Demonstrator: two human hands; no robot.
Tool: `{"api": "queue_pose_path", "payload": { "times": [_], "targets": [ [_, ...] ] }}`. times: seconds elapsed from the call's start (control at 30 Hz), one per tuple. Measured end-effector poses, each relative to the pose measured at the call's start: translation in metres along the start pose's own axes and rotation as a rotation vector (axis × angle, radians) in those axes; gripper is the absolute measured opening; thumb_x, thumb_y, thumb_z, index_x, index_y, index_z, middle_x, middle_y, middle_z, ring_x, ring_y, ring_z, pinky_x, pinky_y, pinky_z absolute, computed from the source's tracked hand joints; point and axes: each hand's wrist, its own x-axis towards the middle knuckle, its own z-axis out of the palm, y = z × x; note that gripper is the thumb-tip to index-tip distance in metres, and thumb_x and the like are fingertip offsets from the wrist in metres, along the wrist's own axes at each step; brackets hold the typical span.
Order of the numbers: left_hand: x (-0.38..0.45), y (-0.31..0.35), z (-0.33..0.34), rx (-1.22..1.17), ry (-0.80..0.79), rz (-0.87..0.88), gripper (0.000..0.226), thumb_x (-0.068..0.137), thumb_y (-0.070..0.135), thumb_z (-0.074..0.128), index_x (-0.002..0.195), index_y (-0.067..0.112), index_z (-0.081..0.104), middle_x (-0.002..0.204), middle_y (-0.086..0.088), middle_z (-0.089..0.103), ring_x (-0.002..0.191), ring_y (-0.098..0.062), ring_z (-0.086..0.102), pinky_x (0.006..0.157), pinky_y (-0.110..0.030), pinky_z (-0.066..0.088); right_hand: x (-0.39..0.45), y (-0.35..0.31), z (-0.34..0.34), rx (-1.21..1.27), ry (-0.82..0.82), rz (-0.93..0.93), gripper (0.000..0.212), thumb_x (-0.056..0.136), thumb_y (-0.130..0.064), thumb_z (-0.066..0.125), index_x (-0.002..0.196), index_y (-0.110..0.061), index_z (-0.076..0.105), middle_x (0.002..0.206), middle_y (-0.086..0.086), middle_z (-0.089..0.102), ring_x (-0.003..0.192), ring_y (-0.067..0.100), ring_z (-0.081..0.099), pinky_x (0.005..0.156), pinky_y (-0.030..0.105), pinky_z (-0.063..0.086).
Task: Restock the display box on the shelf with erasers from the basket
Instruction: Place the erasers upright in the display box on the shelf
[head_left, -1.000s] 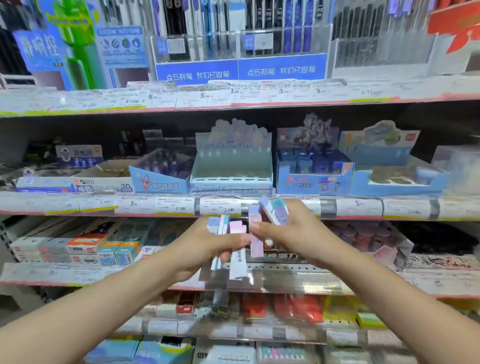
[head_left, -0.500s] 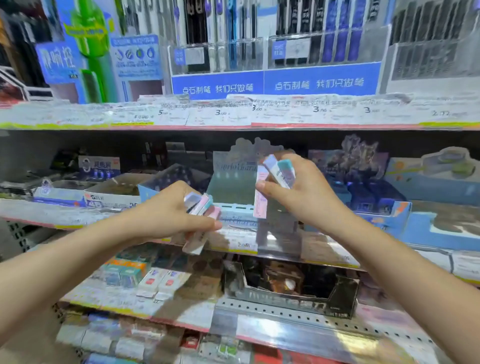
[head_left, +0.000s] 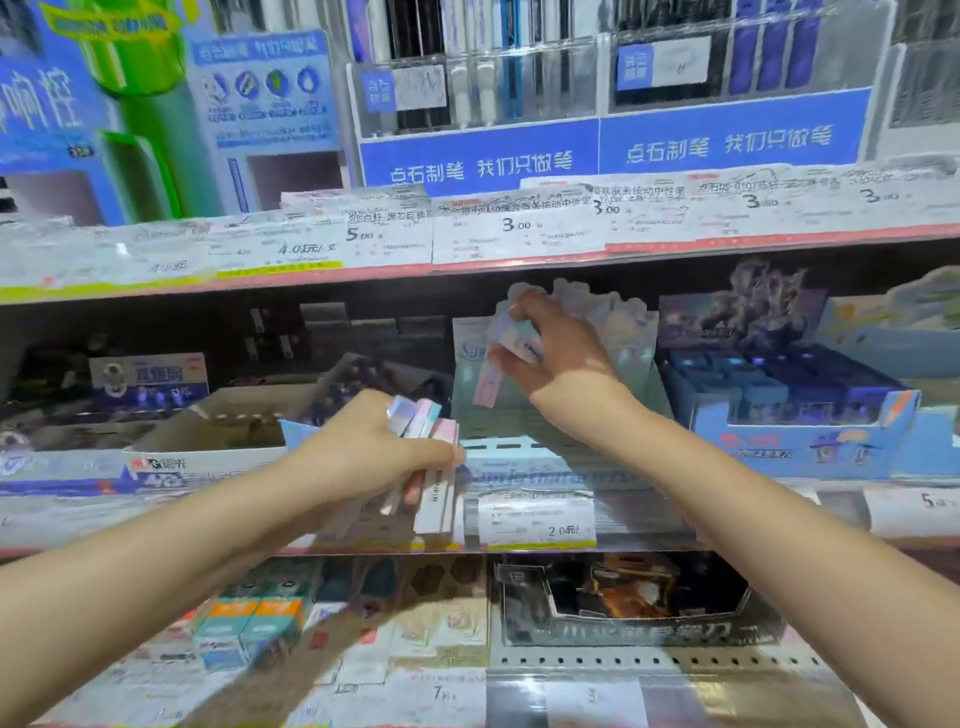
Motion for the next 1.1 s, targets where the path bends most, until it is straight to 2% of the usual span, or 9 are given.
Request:
{"api": "queue_pose_path", "payload": {
  "times": [0.07, 0.17, 0.43, 0.63, 0.8, 0.93, 1.1],
  "targets": [
    [0.003, -0.001, 0.002, -0.001, -0.011, -0.017, 0.043, 0.079, 0.023, 0.07, 0.038, 0.017, 0.061, 0.042, -0.008, 0.06, 0.037, -0.015, 0.049, 0.035, -0.011, 0.035, 0.003, -0.002, 0.003, -0.052, -0.033, -0.001, 0.027, 0.087, -0.023, 0.058, 0.11, -0.013, 0.049, 0.097, 0.004, 0.056, 0.086, 0.022, 0.05, 0.063, 0.027, 0.025],
    [0.006, -0.002, 0.001, -0.004, -0.054, -0.045, 0.039, 0.079, 0.024, 0.07, 0.041, 0.016, 0.062, 0.045, -0.012, 0.062, 0.035, -0.011, 0.049, 0.037, -0.01, 0.036, 0.006, -0.003, 0.006, -0.088, -0.063, 0.009, 0.028, 0.087, -0.024, 0.058, 0.111, -0.013, 0.05, 0.106, 0.015, 0.062, 0.093, 0.031, 0.057, 0.069, 0.031, 0.037],
    [0.005, -0.004, -0.001, 0.005, -0.103, -0.046, 0.039, 0.078, 0.024, 0.07, 0.043, 0.012, 0.057, 0.038, -0.005, 0.057, 0.029, -0.011, 0.044, 0.034, -0.011, 0.032, 0.004, -0.001, 0.011, -0.097, -0.101, 0.039, 0.033, 0.088, -0.025, 0.056, 0.12, -0.018, 0.048, 0.118, 0.011, 0.06, 0.099, 0.029, 0.057, 0.072, 0.023, 0.031],
    [0.004, -0.004, -0.001, -0.028, -0.112, -0.045, 0.032, 0.078, 0.023, 0.071, 0.05, 0.011, 0.061, 0.04, -0.006, 0.057, 0.03, -0.011, 0.045, 0.035, -0.011, 0.032, 0.007, 0.0, 0.012, -0.099, -0.12, 0.052, 0.04, 0.089, -0.027, 0.056, 0.127, -0.018, 0.046, 0.126, 0.01, 0.057, 0.108, 0.029, 0.055, 0.079, 0.025, 0.036],
    [0.004, -0.006, -0.002, -0.039, -0.134, -0.055, 0.03, 0.077, 0.024, 0.072, 0.052, 0.009, 0.062, 0.04, -0.007, 0.057, 0.032, -0.014, 0.044, 0.037, -0.014, 0.034, 0.004, -0.003, 0.013, -0.221, -0.148, -0.005, 0.036, 0.09, -0.024, 0.053, 0.125, -0.015, 0.051, 0.131, 0.008, 0.054, 0.116, 0.028, 0.051, 0.093, 0.029, 0.038],
    [0.005, -0.006, -0.002, -0.039, -0.13, -0.055, 0.032, 0.077, 0.023, 0.072, 0.05, 0.011, 0.06, 0.039, -0.007, 0.056, 0.033, -0.015, 0.043, 0.036, -0.013, 0.033, 0.002, -0.003, 0.012, -0.24, -0.118, -0.052, 0.03, 0.086, -0.013, 0.054, 0.115, -0.01, 0.059, 0.124, 0.009, 0.054, 0.109, 0.028, 0.051, 0.08, 0.022, 0.035],
    [0.005, -0.006, -0.002, -0.035, -0.135, -0.047, 0.033, 0.078, 0.022, 0.071, 0.048, 0.012, 0.059, 0.039, -0.006, 0.056, 0.032, -0.014, 0.043, 0.036, -0.013, 0.033, 0.001, -0.004, 0.01, -0.225, -0.143, -0.016, 0.028, 0.086, -0.011, 0.052, 0.112, -0.009, 0.06, 0.122, 0.01, 0.055, 0.109, 0.029, 0.051, 0.087, 0.027, 0.04]
  ]
}}
